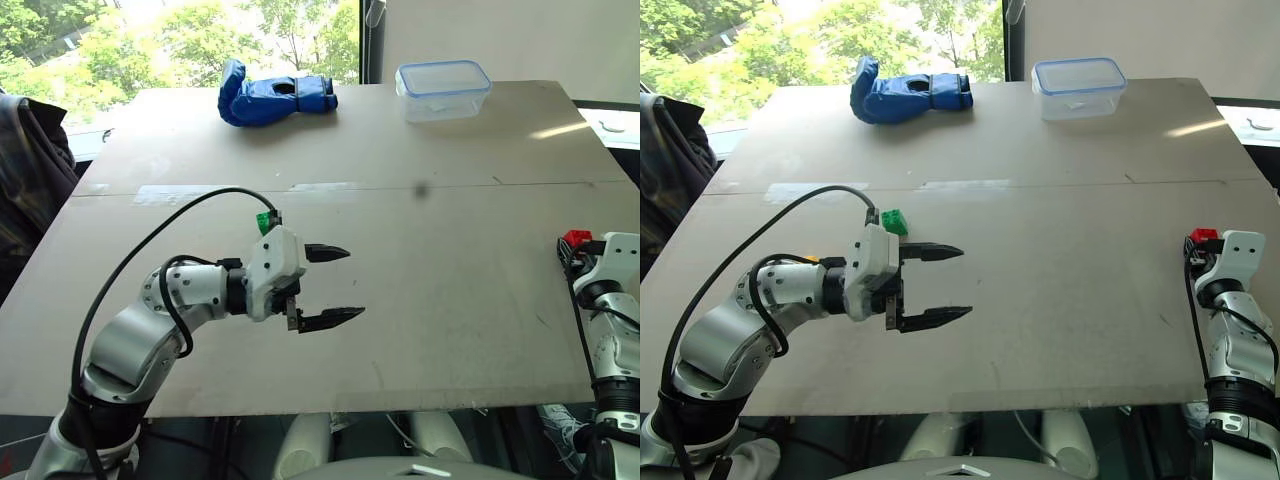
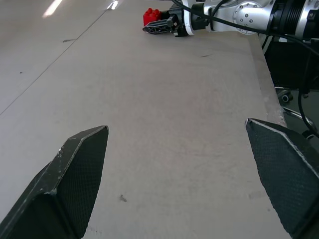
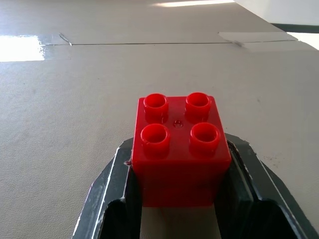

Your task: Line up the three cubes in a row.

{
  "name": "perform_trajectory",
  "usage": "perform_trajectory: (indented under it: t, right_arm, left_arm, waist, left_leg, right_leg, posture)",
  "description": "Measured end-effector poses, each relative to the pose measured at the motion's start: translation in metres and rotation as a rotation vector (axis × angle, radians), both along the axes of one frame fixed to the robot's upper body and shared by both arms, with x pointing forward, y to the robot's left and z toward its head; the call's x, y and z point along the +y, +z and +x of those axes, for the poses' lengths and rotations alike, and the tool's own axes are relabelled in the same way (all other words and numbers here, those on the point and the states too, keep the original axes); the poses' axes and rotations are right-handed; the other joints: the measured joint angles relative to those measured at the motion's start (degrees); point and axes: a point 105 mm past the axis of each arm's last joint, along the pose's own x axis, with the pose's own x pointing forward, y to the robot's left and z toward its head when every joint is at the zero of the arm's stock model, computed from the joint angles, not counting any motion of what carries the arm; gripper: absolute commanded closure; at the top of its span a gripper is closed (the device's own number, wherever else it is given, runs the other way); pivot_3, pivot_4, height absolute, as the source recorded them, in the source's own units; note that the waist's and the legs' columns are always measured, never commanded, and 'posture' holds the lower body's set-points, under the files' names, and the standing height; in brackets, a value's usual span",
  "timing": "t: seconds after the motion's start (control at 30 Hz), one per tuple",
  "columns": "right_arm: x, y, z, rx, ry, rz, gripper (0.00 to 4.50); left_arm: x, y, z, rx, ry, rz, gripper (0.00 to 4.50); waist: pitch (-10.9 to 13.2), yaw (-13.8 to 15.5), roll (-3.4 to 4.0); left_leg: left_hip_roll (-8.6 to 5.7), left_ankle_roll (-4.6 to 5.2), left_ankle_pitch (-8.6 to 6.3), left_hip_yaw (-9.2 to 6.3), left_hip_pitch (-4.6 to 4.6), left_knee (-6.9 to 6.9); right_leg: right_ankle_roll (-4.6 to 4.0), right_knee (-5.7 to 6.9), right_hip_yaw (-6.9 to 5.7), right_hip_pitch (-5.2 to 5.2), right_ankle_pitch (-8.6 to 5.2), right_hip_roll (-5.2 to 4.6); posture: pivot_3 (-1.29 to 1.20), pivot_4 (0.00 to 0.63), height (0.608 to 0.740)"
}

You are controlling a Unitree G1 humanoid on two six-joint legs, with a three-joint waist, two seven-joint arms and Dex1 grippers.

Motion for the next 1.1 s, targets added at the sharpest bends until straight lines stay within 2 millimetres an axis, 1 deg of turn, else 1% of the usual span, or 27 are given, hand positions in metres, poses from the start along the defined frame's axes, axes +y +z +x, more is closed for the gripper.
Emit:
perform_trajectory:
  t: [0.07, 0.13, 0.2, 0.27, 0.3, 0.33, 0.37, 0.47, 0.53, 0.57, 0.67, 0.77, 0.87, 0.93, 1.1]
  right_arm:
    - [0.016, 0.002, 0.003, 0.003, 0.1, -0.022, 3.15]
    - [0.046, 0.005, 0.007, -0.004, 0.273, -0.031, 3.15]
    - [0.086, 0.009, 0.004, -0.019, 0.539, -0.011, 3.15]
    - [0.137, 0.014, -0.009, -0.035, 0.904, 0.005, 3.15]
    - [0.157, 0.015, -0.017, -0.037, 1.062, 0.007, 3.15]
    - [0.176, 0.014, -0.028, -0.034, 1.226, 0.001, 3.15]
    - [0.183, 0.013, -0.033, -0.028, 1.312, -0.015, 3.15]
    - [0.196, 0.009, -0.042, 0.017, 1.597, -0.09, 3.15]
    - [0.202, 0.007, -0.042, 0.053, 1.711, -0.132, 3.15]
    - [0.203, 0.004, -0.039, 0.074, 1.732, -0.158, 3.15]
    - [0.203, -0.005, -0.032, 0.126, 1.755, -0.22, 3.15]
    - [0.202, -0.009, -0.023, 0.162, 1.755, -0.259, 3.15]
    - [0.202, -0.005, -0.014, 0.164, 1.757, -0.331, 3.15]
    - [0.202, -0.004, -0.009, 0.167, 1.751, -0.344, 3.15]
    - [0.202, -0.006, -0.008, 0.169, 1.752, -0.354, 3.15]
  left_arm:
    - [0.002, -0.005, -0.001, 0.017, 0.012, 0.001, 0.0]
    - [0.005, -0.009, -0.003, 0.036, 0.023, 0.004, 0.0]
    - [0.007, -0.01, -0.003, 0.038, 0.033, 0.009, 0.0]
    - [0.008, -0.009, -0.002, 0.033, 0.043, 0.012, 0.0]
    - [0.008, -0.008, -0.002, 0.031, 0.045, 0.014, 0.0]
    - [0.008, -0.007, -0.001, 0.024, 0.045, 0.016, 0.0]
    - [0.009, -0.006, -0.001, 0.019, 0.046, 0.022, 0.0]
    - [0.013, -0.002, -0.001, 0.002, 0.041, 0.057, 0.0]
    - [0.015, -0.002, -0.002, -0.001, 0.026, 0.081, 0.0]
    - [0.015, -0.001, -0.003, -0.005, 0.015, 0.092, 0.0]
    - [0.018, -0.001, -0.004, -0.015, -0.002, 0.124, 0.0]
    - [0.022, -0.002, -0.004, -0.018, -0.01, 0.149, 0.0]
    - [0.023, -0.002, -0.005, -0.026, -0.019, 0.16, 0.0]
    - [0.024, -0.004, -0.005, -0.025, -0.019, 0.164, 0.0]
    - [0.025, -0.003, -0.006, -0.036, -0.022, 0.161, 0.0]
  waist:
    - [0.0, -0.2, 0.01]
    - [0.0, -0.5, 0.01]
    - [0.0, -0.6, 0.01]
    - [0.0, -0.8, 0.0]
    - [0.0, -0.9, 0.0]
    - [0.0, -1.0, 0.0]
    - [0.0, -0.9, -0.01]
    - [0.2, -1.0, -0.13]
    - [0.2, -1.1, -0.17]
    - [0.2, -1.2, -0.16]
    - [0.2, -1.2, -0.17]
    - [0.2, -1.2, -0.18]
    - [0.2, -1.2, -0.18]
    - [0.2, -1.2, -0.18]
    - [0.2, -1.2, -0.18]
  left_leg:
    - [0.02, 0.04, -0.02, 0.02, 0.01, 0.0]
    - [0.07, 0.08, -0.05, 0.0, 0.01, 0.0]
    - [0.09, 0.1, -0.05, -0.02, 0.02, 0.01]
    - [0.1, 0.11, -0.06, -0.04, 0.04, 0.03]
    - [0.1, 0.11, -0.06, -0.05, 0.03, 0.04]
    - [0.1, 0.11, -0.06, -0.06, 0.03, 0.06]
    - [0.07, 0.11, -0.06, -0.09, 0.0, 0.09]
    - [0.01, 0.1, -0.05, -0.07, 0.01, 0.12]
    - [0.04, 0.04, -0.02, -0.08, 0.02, 0.12]
    - [0.04, -0.03, 0.02, -0.09, 0.02, 0.11]
    - [0.06, -0.15, 0.08, -0.13, 0.0, 0.08]
    - [0.03, -0.16, 0.09, -0.1, -0.04, 0.08]
    - [0.03, -0.17, 0.09, -0.1, -0.04, 0.07]
    - [0.03, -0.17, 0.09, -0.12, -0.04, 0.07]
    - [0.03, -0.17, 0.09, -0.11, -0.02, 0.08]
  right_leg:
    - [0.0, 0.03, 0.02, -0.03, 0.0, 0.01]
    - [0.0, 0.07, 0.0, -0.03, 0.0, 0.03]
    - [0.0, 0.11, -0.02, -0.03, 0.0, 0.03]
    - [0.0, 0.12, -0.05, -0.03, 0.01, 0.04]
    - [0.01, 0.12, -0.06, -0.02, 0.01, 0.03]
    - [0.01, 0.13, -0.08, -0.02, 0.01, 0.02]
    - [0.01, 0.13, -0.11, -0.02, 0.01, 0.0]
    - [0.02, 0.11, -0.09, -0.02, 0.01, -0.03]
    - [0.01, 0.12, -0.11, -0.02, 0.01, -0.02]
    - [0.0, 0.12, -0.12, -0.03, 0.01, -0.02]
    - [-0.01, 0.13, -0.15, -0.05, 0.01, -0.03]
    - [0.0, 0.11, -0.12, -0.08, 0.01, -0.07]
    - [0.0, 0.09, -0.13, -0.08, 0.01, -0.09]
    - [0.0, 0.1, -0.14, -0.08, 0.02, -0.08]
    - [-0.01, 0.16, -0.13, -0.08, 0.03, -0.09]
  posture:
    - [0.0, 0.15, 0.74]
    - [0.0, 0.15, 0.74]
    - [0.0, 0.15, 0.74]
    - [0.0, 0.15, 0.74]
    - [0.0, 0.15, 0.74]
    - [0.0, 0.15, 0.74]
    - [0.0, 0.15, 0.74]
    - [0.0, 0.15, 0.74]
    - [0.0, 0.15, 0.74]
    - [0.0, 0.15, 0.74]
    - [0.0, 0.15, 0.74]
    - [0.0, 0.15, 0.74]
    - [0.0, 0.15, 0.74]
    - [0.0, 0.15, 0.74]
    - [0.0, 0.15, 0.74]
